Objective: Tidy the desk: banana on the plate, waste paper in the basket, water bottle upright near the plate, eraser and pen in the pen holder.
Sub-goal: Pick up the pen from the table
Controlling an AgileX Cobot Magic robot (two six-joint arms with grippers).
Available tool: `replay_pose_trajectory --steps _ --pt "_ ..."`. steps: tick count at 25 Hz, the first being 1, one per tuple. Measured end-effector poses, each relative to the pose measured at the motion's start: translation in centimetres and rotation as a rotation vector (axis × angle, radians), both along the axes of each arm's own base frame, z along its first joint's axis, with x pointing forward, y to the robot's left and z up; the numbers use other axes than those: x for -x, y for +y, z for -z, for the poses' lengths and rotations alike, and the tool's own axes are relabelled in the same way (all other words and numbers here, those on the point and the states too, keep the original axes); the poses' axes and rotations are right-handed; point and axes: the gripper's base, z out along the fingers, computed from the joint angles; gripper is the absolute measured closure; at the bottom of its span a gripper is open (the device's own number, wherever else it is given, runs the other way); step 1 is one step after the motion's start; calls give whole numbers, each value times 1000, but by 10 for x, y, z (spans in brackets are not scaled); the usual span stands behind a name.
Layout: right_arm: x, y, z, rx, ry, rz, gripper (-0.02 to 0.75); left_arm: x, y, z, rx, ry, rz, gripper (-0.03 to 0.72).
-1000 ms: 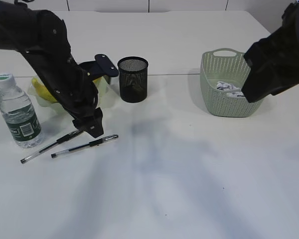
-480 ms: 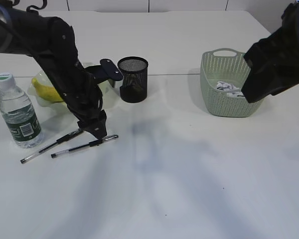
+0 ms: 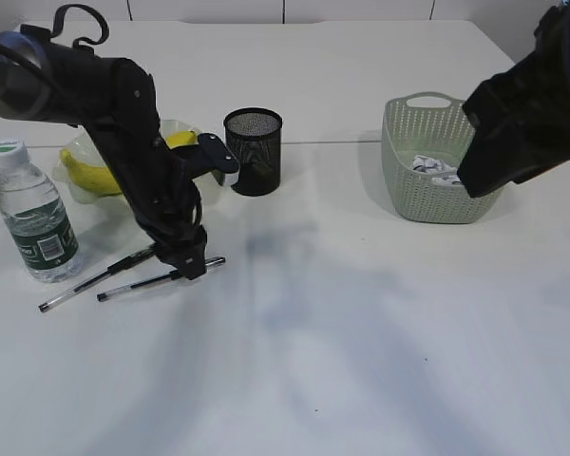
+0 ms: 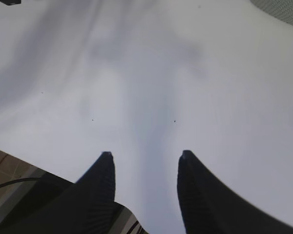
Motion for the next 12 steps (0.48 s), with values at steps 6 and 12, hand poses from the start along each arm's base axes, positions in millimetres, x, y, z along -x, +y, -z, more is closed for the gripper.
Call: replay_pose_trajectory --steps 6,12 --pt "0 0 0 -4 2 -3 416 -9 -4 3 2 -1 3 254" --pt "0 1 0 -6 3 -3 416 -9 -5 14 -15 43 7 254"
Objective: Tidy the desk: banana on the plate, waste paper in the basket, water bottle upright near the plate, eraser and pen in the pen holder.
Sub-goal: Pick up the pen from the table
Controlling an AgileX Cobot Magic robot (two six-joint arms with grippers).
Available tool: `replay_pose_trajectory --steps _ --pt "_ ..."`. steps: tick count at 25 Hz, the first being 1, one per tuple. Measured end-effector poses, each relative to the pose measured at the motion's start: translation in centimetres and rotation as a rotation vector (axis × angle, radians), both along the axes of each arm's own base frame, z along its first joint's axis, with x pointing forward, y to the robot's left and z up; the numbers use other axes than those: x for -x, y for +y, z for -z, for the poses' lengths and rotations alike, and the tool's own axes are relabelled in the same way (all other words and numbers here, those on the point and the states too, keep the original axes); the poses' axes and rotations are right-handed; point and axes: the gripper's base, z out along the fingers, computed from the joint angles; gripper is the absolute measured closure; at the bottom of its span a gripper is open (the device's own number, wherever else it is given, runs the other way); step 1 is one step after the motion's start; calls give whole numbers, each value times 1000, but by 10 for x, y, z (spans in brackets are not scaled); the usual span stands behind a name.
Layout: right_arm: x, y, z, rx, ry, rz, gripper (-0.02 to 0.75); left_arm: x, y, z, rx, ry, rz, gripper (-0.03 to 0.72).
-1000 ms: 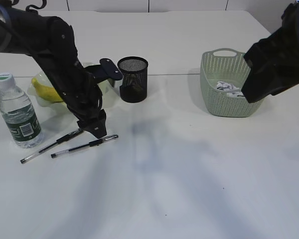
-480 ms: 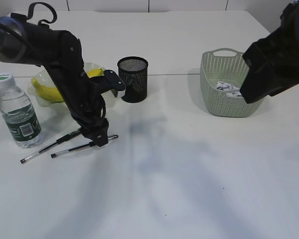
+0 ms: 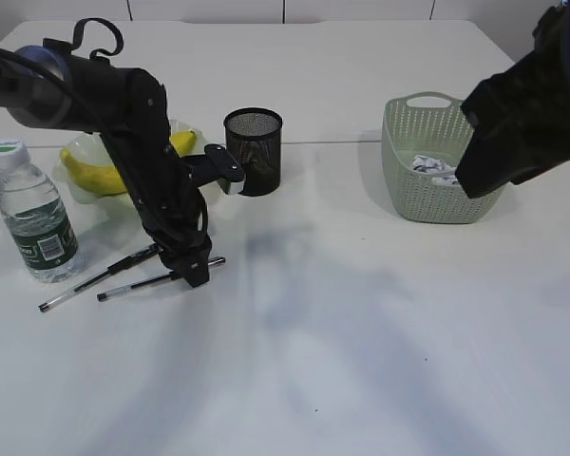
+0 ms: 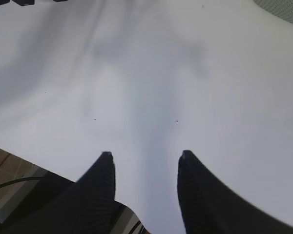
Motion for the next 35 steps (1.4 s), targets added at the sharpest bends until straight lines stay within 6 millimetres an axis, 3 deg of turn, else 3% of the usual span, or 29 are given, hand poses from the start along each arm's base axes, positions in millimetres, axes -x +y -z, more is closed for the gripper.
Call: replay_pose_trajectory --steps 16,24,35 --pt "0 0 0 -2 1 0 416 -2 6 6 13 32 -32 256" --pt "0 0 0 -1 0 -2 416 -2 6 6 14 35 -32 330" --pt "0 0 0 1 -1 -7 416 -2 6 7 13 39 -36 346"
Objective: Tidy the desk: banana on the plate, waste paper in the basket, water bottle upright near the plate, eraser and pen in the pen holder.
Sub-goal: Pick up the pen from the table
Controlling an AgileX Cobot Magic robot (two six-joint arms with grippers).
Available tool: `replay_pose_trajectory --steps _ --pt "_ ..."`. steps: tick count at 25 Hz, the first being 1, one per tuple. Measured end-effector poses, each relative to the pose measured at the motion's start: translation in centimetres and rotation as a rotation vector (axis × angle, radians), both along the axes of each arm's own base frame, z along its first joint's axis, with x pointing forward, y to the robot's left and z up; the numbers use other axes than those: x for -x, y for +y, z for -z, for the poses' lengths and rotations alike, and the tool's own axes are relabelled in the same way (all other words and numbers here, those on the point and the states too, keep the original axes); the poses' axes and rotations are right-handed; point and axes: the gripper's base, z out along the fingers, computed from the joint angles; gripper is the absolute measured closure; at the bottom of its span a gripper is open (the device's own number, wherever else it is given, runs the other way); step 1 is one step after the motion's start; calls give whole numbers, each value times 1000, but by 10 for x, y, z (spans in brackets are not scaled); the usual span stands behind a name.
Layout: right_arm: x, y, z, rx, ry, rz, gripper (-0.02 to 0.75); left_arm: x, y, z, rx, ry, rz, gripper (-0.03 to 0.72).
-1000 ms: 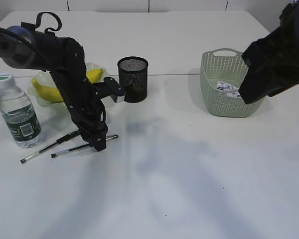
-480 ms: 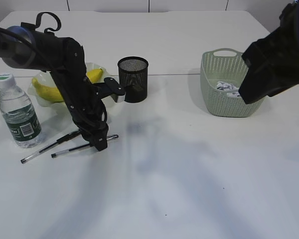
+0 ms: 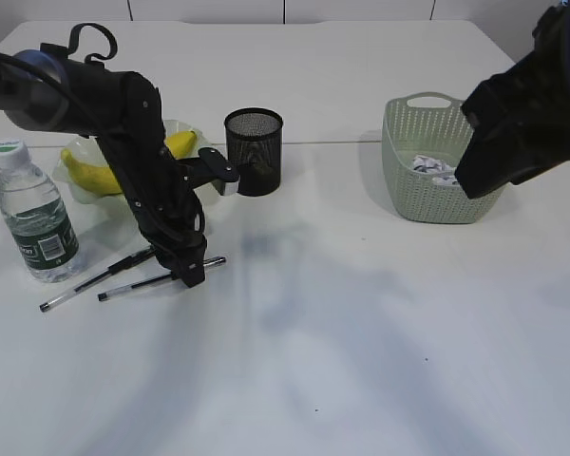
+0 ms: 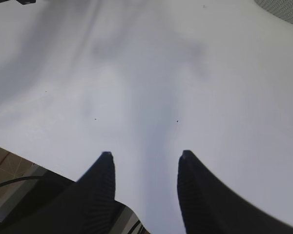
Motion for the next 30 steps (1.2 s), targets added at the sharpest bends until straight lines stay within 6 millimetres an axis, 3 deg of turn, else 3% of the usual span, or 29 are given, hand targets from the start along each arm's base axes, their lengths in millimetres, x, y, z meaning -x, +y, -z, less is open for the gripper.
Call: replay_pose_trajectory --steps 8,23,30 --pt "0 0 0 0 0 0 416 -3 -1 2 3 -4 -20 406" --pt "0 0 0 0 0 0 416 -1 -6 4 -45 -22 31 425" --pt "0 0 0 3 -2 -7 416 0 -6 4 -52 -18 37 549"
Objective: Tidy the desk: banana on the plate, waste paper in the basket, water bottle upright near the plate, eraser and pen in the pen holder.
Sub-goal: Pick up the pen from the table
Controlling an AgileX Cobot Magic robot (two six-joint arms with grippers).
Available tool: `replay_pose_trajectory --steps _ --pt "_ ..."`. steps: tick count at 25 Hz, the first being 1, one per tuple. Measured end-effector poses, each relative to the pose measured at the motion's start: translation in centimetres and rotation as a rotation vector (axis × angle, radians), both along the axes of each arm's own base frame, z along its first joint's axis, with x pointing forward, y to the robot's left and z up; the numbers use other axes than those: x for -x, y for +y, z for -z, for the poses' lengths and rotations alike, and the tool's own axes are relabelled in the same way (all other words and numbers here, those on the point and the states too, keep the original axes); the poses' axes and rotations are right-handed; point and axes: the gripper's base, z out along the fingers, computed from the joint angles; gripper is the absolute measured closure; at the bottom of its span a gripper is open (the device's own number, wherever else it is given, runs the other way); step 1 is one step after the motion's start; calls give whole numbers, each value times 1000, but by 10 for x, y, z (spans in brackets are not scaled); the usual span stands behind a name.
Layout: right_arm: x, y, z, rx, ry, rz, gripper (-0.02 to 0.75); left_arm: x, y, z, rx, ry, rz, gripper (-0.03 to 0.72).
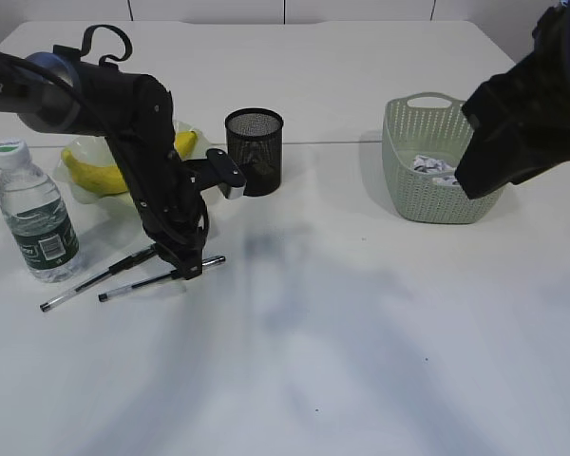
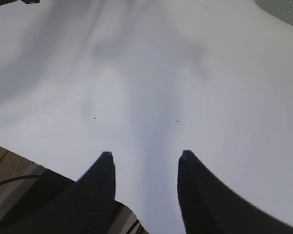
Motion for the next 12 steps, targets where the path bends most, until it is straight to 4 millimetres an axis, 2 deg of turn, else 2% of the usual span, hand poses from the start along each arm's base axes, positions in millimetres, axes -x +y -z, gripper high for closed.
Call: replay_pose_trajectory --steps 2,6,12 --pt "0 0 0 1 -1 -2 416 0 0 0 -2 5 1 590" --pt "0 0 0 1 -1 -2 416 3 1 0 -7 31 2 622" --pt "0 0 0 1 -1 -4 416 5 0 0 0 57 -6 629"
